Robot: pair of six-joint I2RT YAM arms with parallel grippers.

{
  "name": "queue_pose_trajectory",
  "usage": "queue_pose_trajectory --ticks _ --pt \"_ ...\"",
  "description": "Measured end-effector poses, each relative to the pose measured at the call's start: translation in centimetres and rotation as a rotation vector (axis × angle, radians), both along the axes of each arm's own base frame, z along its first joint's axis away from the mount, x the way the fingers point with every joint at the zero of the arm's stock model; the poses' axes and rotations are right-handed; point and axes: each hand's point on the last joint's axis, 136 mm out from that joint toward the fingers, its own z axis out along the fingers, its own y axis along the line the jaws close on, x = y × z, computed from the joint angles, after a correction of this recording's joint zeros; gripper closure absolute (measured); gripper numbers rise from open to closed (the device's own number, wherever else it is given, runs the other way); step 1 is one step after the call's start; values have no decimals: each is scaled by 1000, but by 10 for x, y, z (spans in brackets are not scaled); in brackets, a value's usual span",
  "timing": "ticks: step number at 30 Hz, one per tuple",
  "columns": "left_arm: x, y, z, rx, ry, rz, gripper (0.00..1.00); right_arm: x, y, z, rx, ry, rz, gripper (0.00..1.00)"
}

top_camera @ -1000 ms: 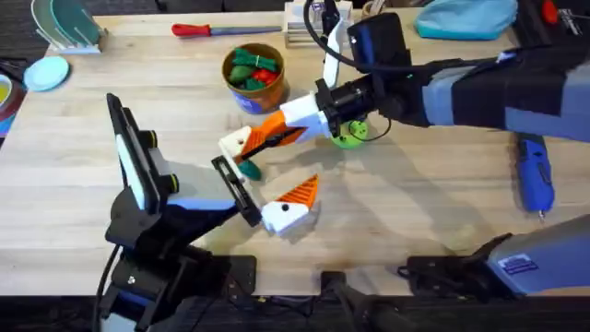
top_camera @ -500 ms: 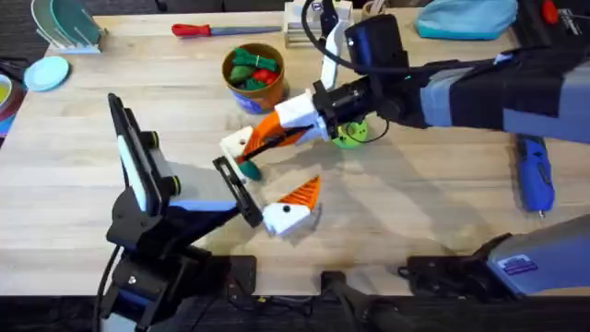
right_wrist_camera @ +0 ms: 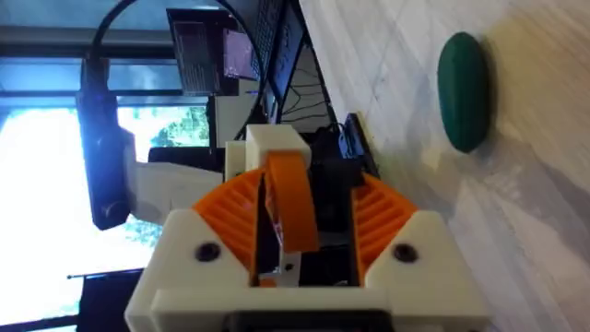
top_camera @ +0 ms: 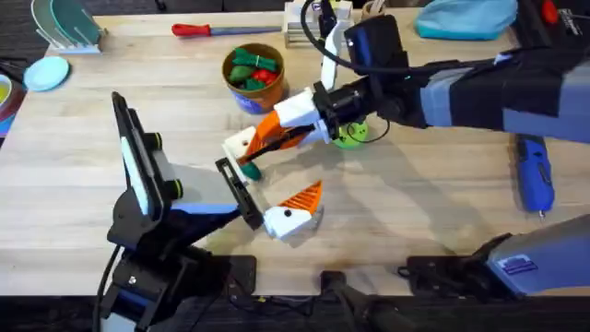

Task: Pick up the gripper from the table and insert it into the empty holder that is missing its gripper. Then pick up a screw, insert it into the mounting hole, and use the screwdriver to tighten it. Finally, clean up the table by picking up the vegetable and placing it into the bucket.

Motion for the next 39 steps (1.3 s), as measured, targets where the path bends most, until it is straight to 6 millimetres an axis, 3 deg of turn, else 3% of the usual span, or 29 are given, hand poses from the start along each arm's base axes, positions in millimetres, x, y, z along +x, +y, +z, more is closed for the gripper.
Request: queue_pose_trajectory --ticks 9,12,14,15,20,23,29,34,39 --pt "-4 -3 0 1 -4 -29 7 6 -4 1 4 -7 -17 424" --pt "-5 -3 0 2 -5 -31 7 8 -3 3 14 -24 -18 247" --pt "-5 -3 0 3 -6 -32 7 12 -3 6 30 -53 -23 46" --pt "-5 -3 0 3 -6 -32 7 15 -3 8 41 -73 -27 23" --pt "-5 -3 0 3 -6 -33 8 41 -17 14 62 -133 -98 9" --pt "-5 -3 0 3 -6 -33 8 67 -29 17 42 -184 -184 9" --pt "-5 -3 0 3 -6 -33 8 111 -56 9 -100 -238 -342 10" --pt "-5 -3 0 3 -7 -33 8 104 -83 -10 -377 -236 -350 9" --pt "-5 -3 0 3 -7 -34 8 94 -109 -5 -661 -424 -291 9"
